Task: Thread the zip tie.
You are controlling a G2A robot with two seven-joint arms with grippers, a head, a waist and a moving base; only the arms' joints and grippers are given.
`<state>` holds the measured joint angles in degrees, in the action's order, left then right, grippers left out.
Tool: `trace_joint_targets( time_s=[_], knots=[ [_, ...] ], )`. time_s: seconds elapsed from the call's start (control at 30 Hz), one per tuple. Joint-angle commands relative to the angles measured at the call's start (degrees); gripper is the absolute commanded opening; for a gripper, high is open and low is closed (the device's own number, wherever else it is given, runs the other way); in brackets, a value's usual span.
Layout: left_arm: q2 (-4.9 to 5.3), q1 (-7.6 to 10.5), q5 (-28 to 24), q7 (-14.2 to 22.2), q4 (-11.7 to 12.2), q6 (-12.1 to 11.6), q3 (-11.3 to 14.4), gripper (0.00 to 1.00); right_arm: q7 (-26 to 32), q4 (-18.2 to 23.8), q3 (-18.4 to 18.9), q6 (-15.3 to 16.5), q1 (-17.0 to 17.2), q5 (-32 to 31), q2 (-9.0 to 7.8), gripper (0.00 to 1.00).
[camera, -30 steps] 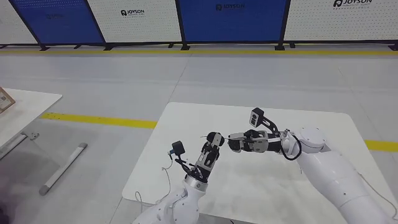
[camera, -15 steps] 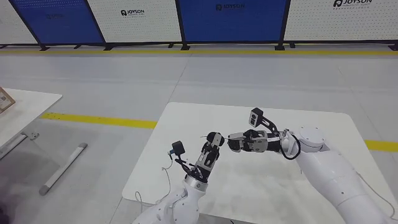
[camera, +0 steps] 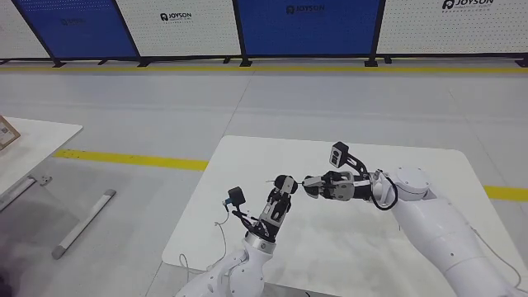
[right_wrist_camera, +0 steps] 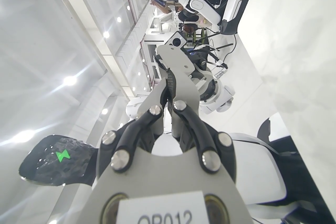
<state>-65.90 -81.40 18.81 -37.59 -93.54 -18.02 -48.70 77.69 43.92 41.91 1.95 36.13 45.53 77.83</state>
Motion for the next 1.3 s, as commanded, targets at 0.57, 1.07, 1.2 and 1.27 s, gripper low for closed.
trace_joint_targets(
  time_s=[0.57, 1.07, 1.2, 1.27],
  knots=[
    [-0.31, -0.82, -5.5, 3.0, -1.9, 7.1, -2.3, 1.00, -0.5, 1.9, 5.5, 6.8, 1.5, -9.0, -2.51, 0.00],
    [1.70, -1.95, -11.7, 26.5, -8.3, 21.1, -11.7, 1.00, 0.0, 4.0, 7.8, 8.2, 3.2, -11.9, -3.92, 0.00],
    [1.70, -1.95, -11.7, 26.5, -8.3, 21.1, -11.7, 1.00, 0.0, 4.0, 7.8, 8.2, 3.2, -11.9, -3.92, 0.00],
    [1.70, -1.95, -11.7, 26.5, -8.3, 21.1, -11.7, 1.00, 0.0, 4.0, 7.8, 8.2, 3.2, -11.9, -3.92, 0.00]
  ],
)
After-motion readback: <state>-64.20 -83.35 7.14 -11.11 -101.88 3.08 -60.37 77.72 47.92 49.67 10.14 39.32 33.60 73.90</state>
